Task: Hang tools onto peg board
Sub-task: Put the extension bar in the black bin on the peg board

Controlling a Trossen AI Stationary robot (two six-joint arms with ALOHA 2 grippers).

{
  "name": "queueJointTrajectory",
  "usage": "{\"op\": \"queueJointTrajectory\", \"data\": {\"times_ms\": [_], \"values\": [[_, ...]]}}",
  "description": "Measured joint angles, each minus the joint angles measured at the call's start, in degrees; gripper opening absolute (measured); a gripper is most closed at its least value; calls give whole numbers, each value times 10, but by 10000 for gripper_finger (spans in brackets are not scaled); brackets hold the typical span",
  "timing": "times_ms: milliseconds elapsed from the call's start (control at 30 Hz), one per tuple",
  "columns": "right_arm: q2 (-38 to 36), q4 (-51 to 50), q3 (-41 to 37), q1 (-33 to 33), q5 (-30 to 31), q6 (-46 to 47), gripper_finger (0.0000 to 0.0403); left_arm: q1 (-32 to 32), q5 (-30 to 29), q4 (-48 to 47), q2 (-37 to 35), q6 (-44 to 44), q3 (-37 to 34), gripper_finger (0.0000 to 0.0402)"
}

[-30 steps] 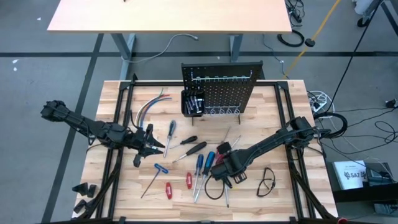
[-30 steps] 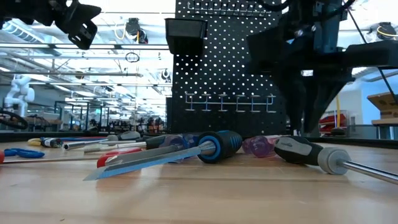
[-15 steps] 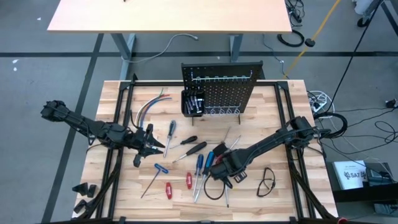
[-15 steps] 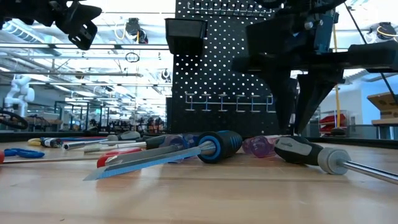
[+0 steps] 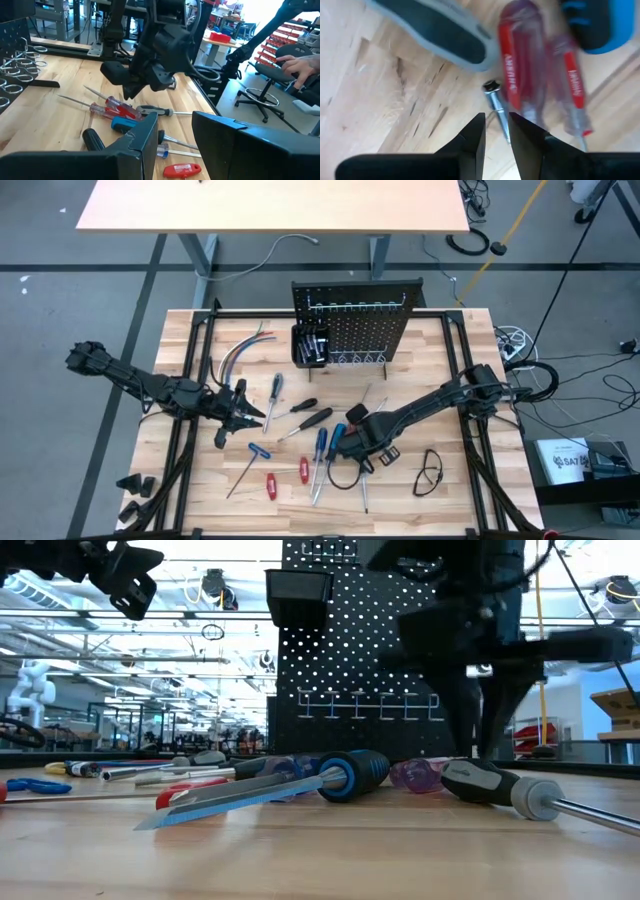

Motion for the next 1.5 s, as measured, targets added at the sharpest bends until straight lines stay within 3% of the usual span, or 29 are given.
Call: {"op": "queueJointTrajectory", "data": {"times_ms": [167,800,1267,1500], "values": [[0,25,-36,0,7,-13,77,0,0,0,0,0,0,127],[0,27,-38,1,34,-21,77,0,-1,0,0,4,0,127],[24,64,-36,-21,-5,-58,77,0,-1,0,0,0,0,127],[25,61,-36,-23,-33,49,60,0,-1,-2,1,2,-1,127]]}}
